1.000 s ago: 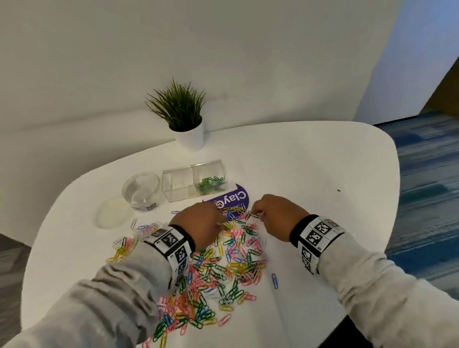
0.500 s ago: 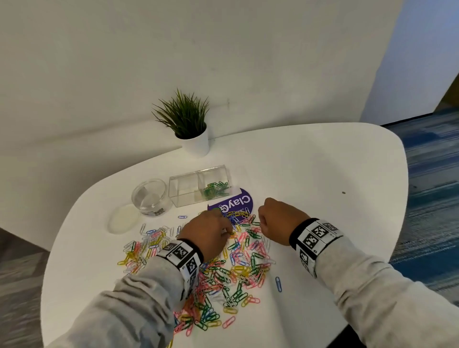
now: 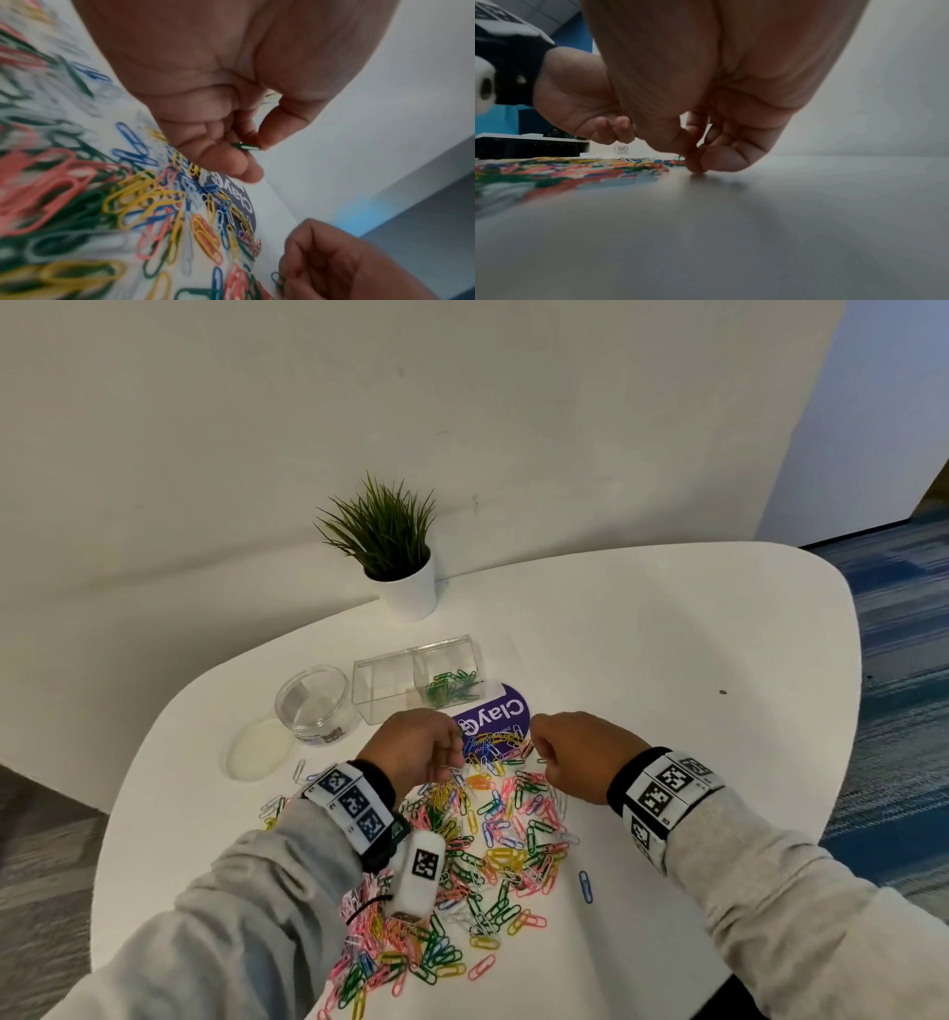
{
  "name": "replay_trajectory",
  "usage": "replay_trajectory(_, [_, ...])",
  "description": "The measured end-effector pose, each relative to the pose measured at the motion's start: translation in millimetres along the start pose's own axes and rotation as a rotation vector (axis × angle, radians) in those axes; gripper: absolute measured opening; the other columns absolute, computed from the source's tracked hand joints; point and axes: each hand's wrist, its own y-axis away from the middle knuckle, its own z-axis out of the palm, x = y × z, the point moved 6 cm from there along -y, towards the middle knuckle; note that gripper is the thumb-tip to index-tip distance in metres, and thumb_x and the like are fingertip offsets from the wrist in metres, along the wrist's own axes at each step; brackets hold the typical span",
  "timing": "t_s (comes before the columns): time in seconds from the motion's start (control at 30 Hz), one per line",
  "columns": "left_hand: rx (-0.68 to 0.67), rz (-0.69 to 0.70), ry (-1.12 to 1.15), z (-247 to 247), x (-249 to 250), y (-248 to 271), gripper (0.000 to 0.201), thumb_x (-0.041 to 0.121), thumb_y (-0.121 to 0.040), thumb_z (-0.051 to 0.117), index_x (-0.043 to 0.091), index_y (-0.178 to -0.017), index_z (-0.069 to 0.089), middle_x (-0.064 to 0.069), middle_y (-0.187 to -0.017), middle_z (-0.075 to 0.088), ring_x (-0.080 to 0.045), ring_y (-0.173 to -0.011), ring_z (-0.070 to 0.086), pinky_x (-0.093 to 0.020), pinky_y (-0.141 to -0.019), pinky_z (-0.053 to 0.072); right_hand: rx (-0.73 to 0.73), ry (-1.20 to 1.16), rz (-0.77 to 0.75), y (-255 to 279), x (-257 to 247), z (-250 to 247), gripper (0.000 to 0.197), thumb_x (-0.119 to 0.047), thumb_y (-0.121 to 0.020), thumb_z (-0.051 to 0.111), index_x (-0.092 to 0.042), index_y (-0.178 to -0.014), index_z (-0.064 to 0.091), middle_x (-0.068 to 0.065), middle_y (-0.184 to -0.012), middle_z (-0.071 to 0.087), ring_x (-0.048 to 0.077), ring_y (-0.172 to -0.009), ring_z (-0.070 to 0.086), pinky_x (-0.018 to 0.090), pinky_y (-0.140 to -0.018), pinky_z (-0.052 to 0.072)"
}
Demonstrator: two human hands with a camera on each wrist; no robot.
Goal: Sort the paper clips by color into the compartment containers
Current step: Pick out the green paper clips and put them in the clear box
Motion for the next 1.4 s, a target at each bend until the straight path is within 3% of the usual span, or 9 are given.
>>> replay_trajectory(0.2, [-0.151, 0.241, -0.639, 30, 23, -4, 0.033, 0.006, -0.088, 0.057, 0.029, -0.105, 0.074, 0.014, -0.058, 0.056, -0.01, -0.049, 0.046, -0.024, -0.052, 0.038, -0.028, -0.036, 0.051, 1, 9, 4, 0.049, -0.019, -0.096, 0.047, -0.038, -0.141, 0.046, -0.001, -0.104, 0.046, 0.02, -0.096, 0.054, 0.027, -0.079, 0.04])
replay_trajectory(0.27, [-0.236, 0.326, -0.92, 40, 21, 0, 0.041, 0.01, -0.09, 0.053, 0.037, -0.114, 0.072, 0.014, -0.093, 0.071, -0.01, -0.074, 0.062, -0.022, -0.067, 0.045, -0.038, -0.032, 0.058, 1, 10, 4, 0.051, -0.02, -0.097, 0.047, -0.039, -0.144, 0.043, 0.004, -0.115, 0.051, 0.024, -0.105, 0.057, 0.03, -0.084, 0.045])
replay_trajectory(0.37, [-0.241, 0.362, -1.192, 39, 19, -1, 0.043, 0.017, -0.094, 0.049, 0.039, -0.127, 0.065, 0.003, -0.136, 0.058, -0.017, -0.118, 0.055, -0.023, -0.094, 0.042, -0.013, 0.001, 0.062, 1, 10, 3, 0.05, -0.023, -0.097, 0.047, -0.036, -0.145, 0.041, 0.006, -0.119, 0.051, 0.026, -0.104, 0.058, 0.034, -0.088, 0.049])
replay_trajectory(0.63, [-0.119, 0.561, -1.267, 54, 22, 1, 0.02, 0.039, -0.095, 0.058, 0.032, -0.105, 0.074, 0.004, -0.097, 0.061, -0.017, -0.091, 0.06, -0.031, -0.078, 0.049, 0.085, -0.052, 0.075, 2, 8, -6, 0.024, -0.021, -0.095, 0.048, -0.026, -0.118, 0.05, 0.001, -0.105, 0.049, 0.023, -0.086, 0.055, 0.031, -0.072, 0.043])
replay_trajectory(0.8, [-0.092, 0.579, -1.367, 68, 17, -3, 0.018, 0.031, -0.095, 0.054, 0.024, -0.096, 0.071, 0.0, -0.099, 0.063, -0.02, -0.087, 0.061, -0.032, -0.075, 0.051, 0.063, 0.006, 0.075, 4, 8, -6, 0.018, -0.016, -0.093, 0.051, -0.021, -0.11, 0.055, 0.0, -0.101, 0.052, 0.021, -0.088, 0.054, 0.03, -0.073, 0.043])
replay_trajectory(0.97, [-0.07, 0.439, -1.139, 48, 26, -9, 0.009, 0.032, -0.089, 0.064, 0.029, -0.082, 0.068, 0.014, -0.087, 0.061, -0.007, -0.084, 0.059, -0.024, -0.071, 0.041, 0.03, 0.019, 0.029, 3, 8, -2, 0.023, -0.016, -0.092, 0.055, -0.025, -0.113, 0.061, 0.0, -0.11, 0.06, 0.017, -0.093, 0.055, 0.026, -0.074, 0.04])
replay_trajectory(1.1, [-0.219, 0.262, -0.872, 24, 33, -11, 0.012, 0.028, -0.082, 0.079, 0.028, -0.072, 0.071, 0.022, -0.061, 0.064, 0.011, -0.058, 0.056, -0.01, -0.054, 0.035, 0.039, 0.026, 0.016, 5, 8, -1, 0.022, -0.024, -0.095, 0.052, -0.025, -0.114, 0.064, -0.002, -0.112, 0.06, 0.018, -0.098, 0.058, 0.025, -0.075, 0.041])
replay_trajectory(1.23, [-0.258, 0.115, -0.664, 0, 31, -18, 0.018, 0.028, -0.078, 0.083, 0.013, -0.079, 0.074, 0.002, -0.065, 0.063, -0.016, -0.055, 0.045, -0.022, -0.051, 0.034, 0.017, 0.076, 0.001, 9, 6, 1, 0.019, -0.029, -0.095, 0.054, -0.027, -0.111, 0.065, -0.004, -0.11, 0.061, 0.017, -0.095, 0.059, 0.028, -0.077, 0.048])
replay_trajectory(1.4, [-0.146, 0.099, -0.412, -21, 45, -31, 0.008, 0.013, -0.089, 0.069, 0.006, -0.09, 0.066, -0.005, -0.068, 0.061, -0.012, -0.054, 0.045, -0.024, -0.048, 0.035, 0.004, 0.189, 0.009, 10, 1, 5, 0.018, -0.024, -0.097, 0.048, -0.022, -0.109, 0.062, 0.001, -0.104, 0.062, 0.018, -0.081, 0.054, 0.026, -0.066, 0.038])
